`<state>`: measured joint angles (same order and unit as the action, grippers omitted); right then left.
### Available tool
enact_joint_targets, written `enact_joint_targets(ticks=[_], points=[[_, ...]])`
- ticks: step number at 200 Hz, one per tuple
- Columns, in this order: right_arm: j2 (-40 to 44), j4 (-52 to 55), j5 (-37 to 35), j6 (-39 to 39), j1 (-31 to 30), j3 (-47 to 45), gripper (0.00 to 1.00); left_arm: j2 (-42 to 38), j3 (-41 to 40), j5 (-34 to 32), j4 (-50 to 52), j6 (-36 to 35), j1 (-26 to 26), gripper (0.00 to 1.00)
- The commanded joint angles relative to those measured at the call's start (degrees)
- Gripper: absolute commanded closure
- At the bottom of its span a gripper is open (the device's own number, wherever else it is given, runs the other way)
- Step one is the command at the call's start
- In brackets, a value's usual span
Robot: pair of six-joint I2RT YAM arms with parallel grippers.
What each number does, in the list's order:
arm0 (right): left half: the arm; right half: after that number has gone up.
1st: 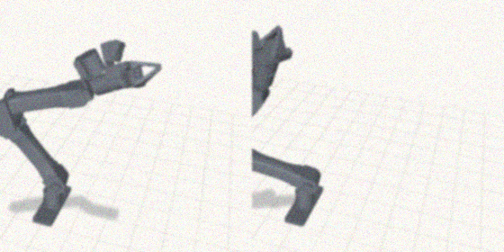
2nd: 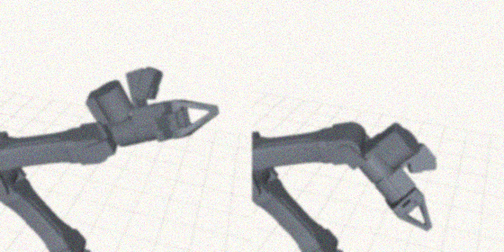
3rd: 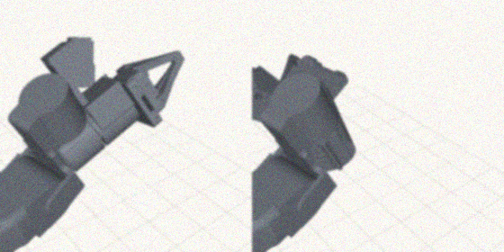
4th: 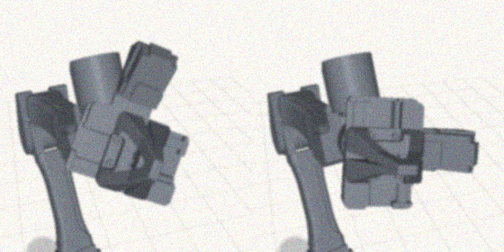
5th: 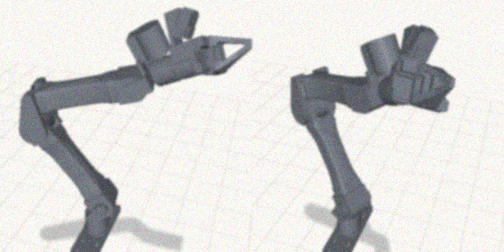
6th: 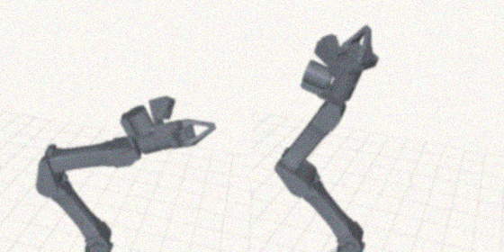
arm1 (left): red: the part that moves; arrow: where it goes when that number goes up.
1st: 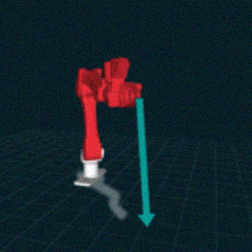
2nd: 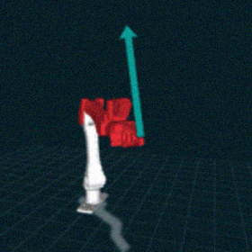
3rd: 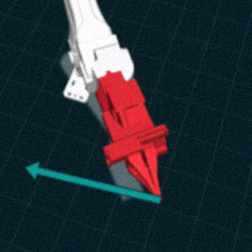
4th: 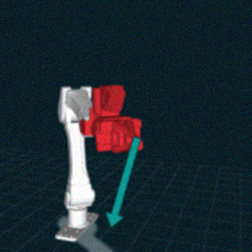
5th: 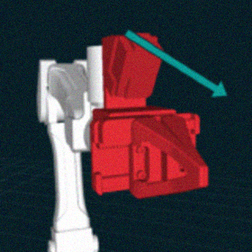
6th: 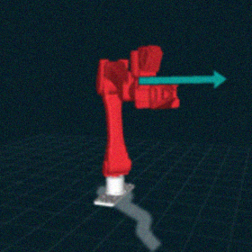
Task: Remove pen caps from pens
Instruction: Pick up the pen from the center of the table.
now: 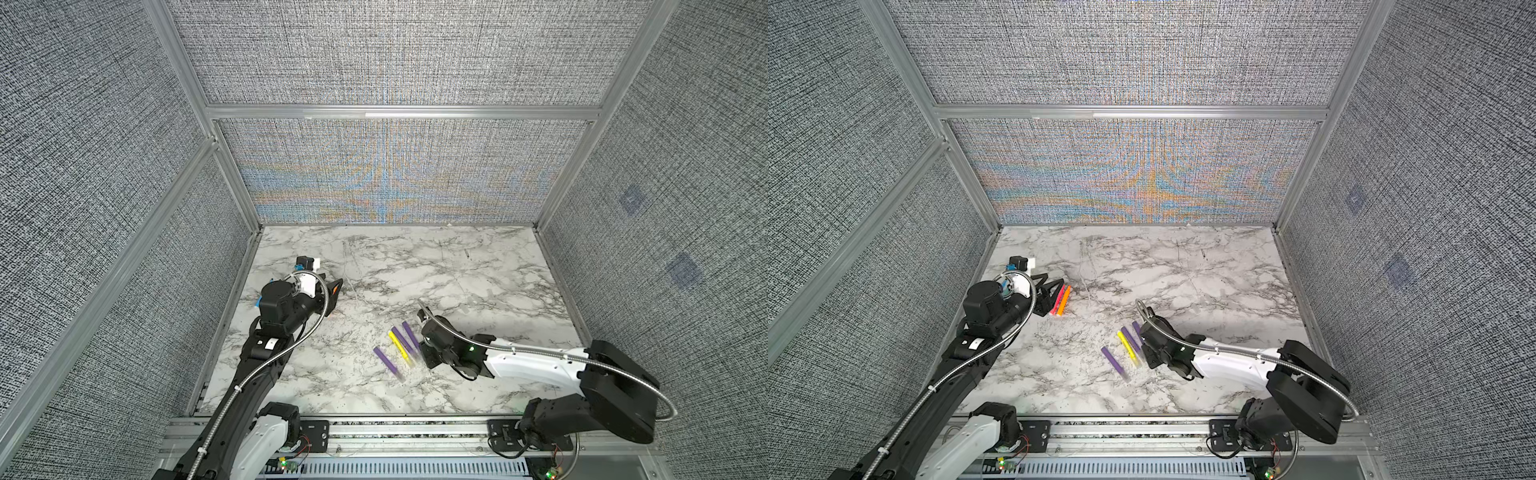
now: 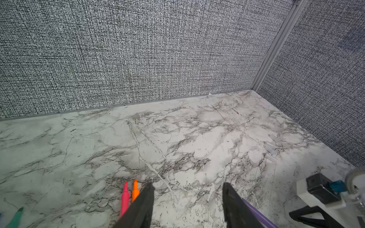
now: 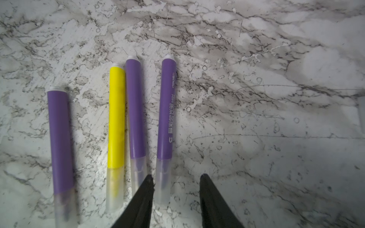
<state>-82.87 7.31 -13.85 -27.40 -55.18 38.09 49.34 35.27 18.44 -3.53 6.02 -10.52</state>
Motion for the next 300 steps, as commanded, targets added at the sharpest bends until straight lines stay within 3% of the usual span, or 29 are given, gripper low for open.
enact_joint_targets(ticks=[1,86,157,182,213,230,250,271,300], points=[[-2.1,-2.6,-1.2,-0.5,-0.1,1.1,0.59,0.1,0.1,0.2,-3.1,0.0,0.0,0.44],[-7.2,-5.1,-0.8,-0.7,-0.2,1.1,0.66,0.4,0.2,-0.4,-3.2,-0.3,0.0,0.44],[-8.9,-3.2,-3.0,-0.6,-0.6,1.3,0.9,0.6,0.2,-0.5,-3.2,-0.5,0.0,0.44],[-4.6,7.1,-4.7,3.7,0.3,7.0,0.97,1.0,-0.1,0.6,-3.9,-2.3,-0.1,0.44],[2.4,25.8,-7.1,10.2,2.5,21.9,1.0,1.8,-2.7,1.8,-11.3,-4.7,-2.0,0.44],[5.1,32.8,-5.1,13.1,4.0,29.3,1.0,2.3,-3.4,0.4,-14.2,-10.6,-6.3,0.43],[6.3,38.6,-4.1,16.3,5.6,37.0,1.0,3.3,-5.5,-11.9,-19.0,-24.9,-16.3,0.43],[5.1,44.8,-4.4,18.0,7.0,43.8,1.0,4.4,-10.9,-24.1,-32.3,-36.8,-23.8,0.42],[3.6,46.7,-1.1,19.0,7.3,46.8,1.0,6.2,-17.7,-29.4,-51.1,-51.1,-30.9,0.42]])
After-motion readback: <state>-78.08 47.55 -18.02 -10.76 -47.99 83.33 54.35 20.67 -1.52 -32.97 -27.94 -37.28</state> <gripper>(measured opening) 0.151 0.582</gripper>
